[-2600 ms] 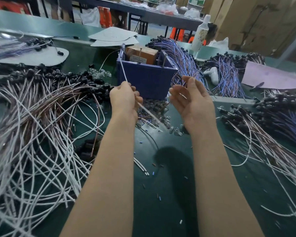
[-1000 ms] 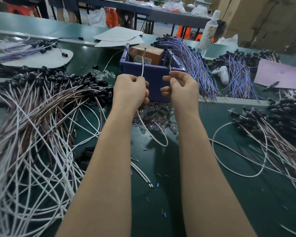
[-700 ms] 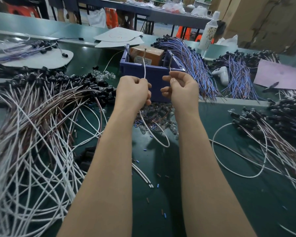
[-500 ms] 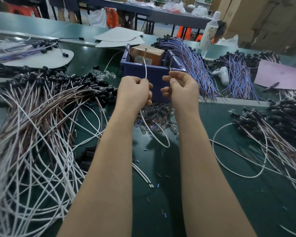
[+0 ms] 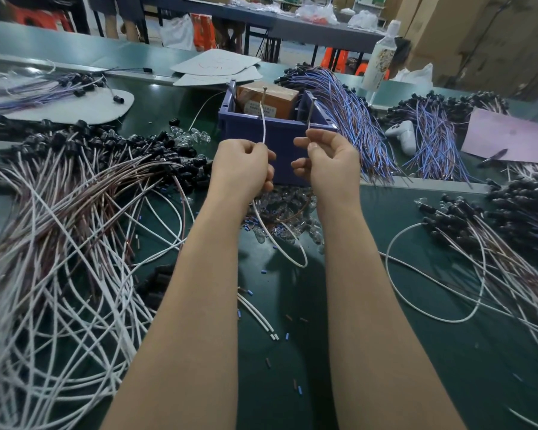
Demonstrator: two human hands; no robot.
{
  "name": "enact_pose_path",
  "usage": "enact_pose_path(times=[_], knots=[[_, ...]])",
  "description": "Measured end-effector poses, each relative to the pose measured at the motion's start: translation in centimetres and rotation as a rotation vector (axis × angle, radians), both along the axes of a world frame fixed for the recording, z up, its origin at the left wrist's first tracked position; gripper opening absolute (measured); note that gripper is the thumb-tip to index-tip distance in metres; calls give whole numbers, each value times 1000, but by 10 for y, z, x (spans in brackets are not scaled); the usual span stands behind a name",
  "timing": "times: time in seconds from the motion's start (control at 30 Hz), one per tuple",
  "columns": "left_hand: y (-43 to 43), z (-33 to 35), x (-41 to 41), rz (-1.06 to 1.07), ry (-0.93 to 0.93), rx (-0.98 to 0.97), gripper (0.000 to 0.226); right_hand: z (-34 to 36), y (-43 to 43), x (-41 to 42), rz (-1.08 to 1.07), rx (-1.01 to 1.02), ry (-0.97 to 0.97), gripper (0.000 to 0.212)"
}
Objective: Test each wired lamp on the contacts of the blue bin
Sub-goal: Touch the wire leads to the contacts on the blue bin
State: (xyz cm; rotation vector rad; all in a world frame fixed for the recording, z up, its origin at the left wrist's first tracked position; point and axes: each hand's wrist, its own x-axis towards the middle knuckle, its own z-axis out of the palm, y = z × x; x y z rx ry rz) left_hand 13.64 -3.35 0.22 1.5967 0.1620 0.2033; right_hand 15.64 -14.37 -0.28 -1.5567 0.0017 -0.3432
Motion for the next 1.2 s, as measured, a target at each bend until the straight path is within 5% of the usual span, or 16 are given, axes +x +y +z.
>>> enact_pose_path(times=[1.2], knots=[[2,-5,7,-58,-23,5,27,1,2,-2,-4,6,-52,22]])
